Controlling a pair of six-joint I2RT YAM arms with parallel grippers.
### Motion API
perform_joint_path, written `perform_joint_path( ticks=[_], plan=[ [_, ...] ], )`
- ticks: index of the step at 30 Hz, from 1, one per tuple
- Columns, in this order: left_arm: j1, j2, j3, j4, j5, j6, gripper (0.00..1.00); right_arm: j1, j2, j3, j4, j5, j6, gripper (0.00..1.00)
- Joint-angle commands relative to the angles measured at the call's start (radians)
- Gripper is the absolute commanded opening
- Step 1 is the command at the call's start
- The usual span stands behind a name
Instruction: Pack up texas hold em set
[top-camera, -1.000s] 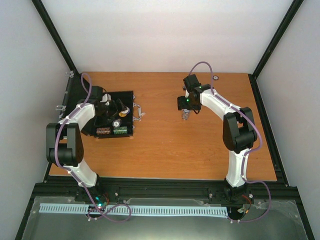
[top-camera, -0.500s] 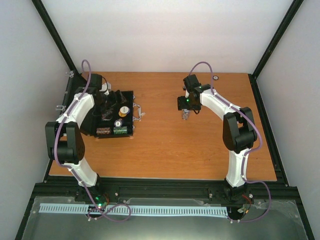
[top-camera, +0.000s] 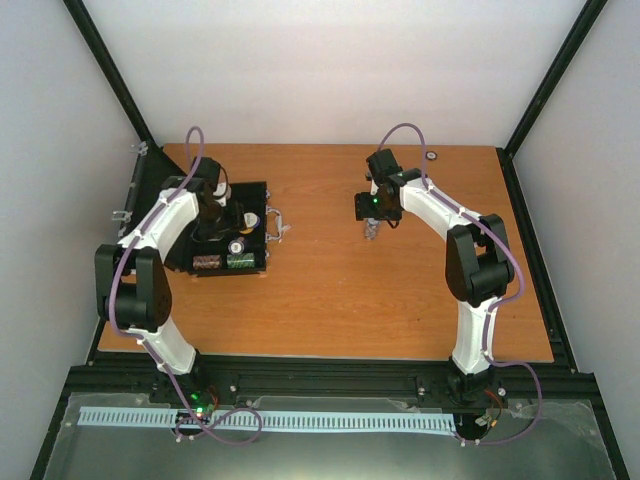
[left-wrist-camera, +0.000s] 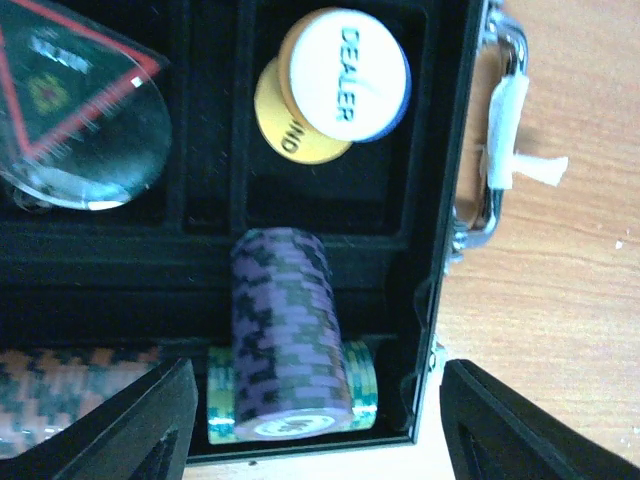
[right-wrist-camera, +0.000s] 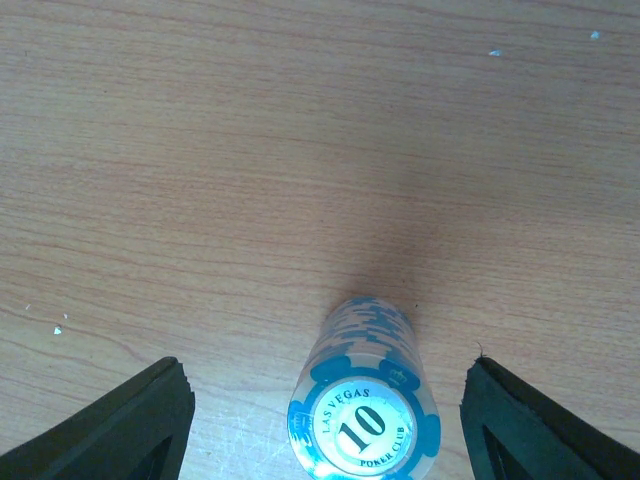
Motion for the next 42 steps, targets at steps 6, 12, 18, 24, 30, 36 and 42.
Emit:
perform_joint_path(
  ticks=[6, 12, 18, 24, 30, 36, 42],
  plan=[
    [-0.022, 0.047, -0.020, -0.018, -0.057, 0.037, 0.69, -0.003, 0.015, -0.002, 0.008, 0.017, -0.019, 0.74],
    [-0.024, 0.081, -0.046, -0.006, -0.067, 0.052, 0.68, -0.007, 0.014, -0.009, 0.004, 0.029, -0.029, 0.75],
    [-0.036, 0.102, -0.040, -0.019, -0.094, 0.070, 0.66, -0.012, 0.024, -0.003, 0.008, 0.022, -0.029, 0.75],
    [-0.036, 0.099, -0.054, -0.048, -0.206, 0.096, 0.65, -0.016, 0.033, -0.002, 0.010, 0.016, -0.030, 0.75],
    [-0.035, 0.080, -0.065, -0.084, -0.388, 0.107, 0.66, -0.024, 0.037, 0.000, 0.009, 0.013, -0.037, 0.75],
    [-0.035, 0.072, -0.050, -0.092, -0.495, 0.097, 0.72, -0.033, 0.040, -0.001, 0.010, 0.003, -0.044, 0.75],
    [-0.035, 0.065, -0.023, -0.103, -0.539, 0.097, 0.79, -0.035, 0.046, -0.005, 0.008, 0.009, -0.056, 0.75]
  ],
)
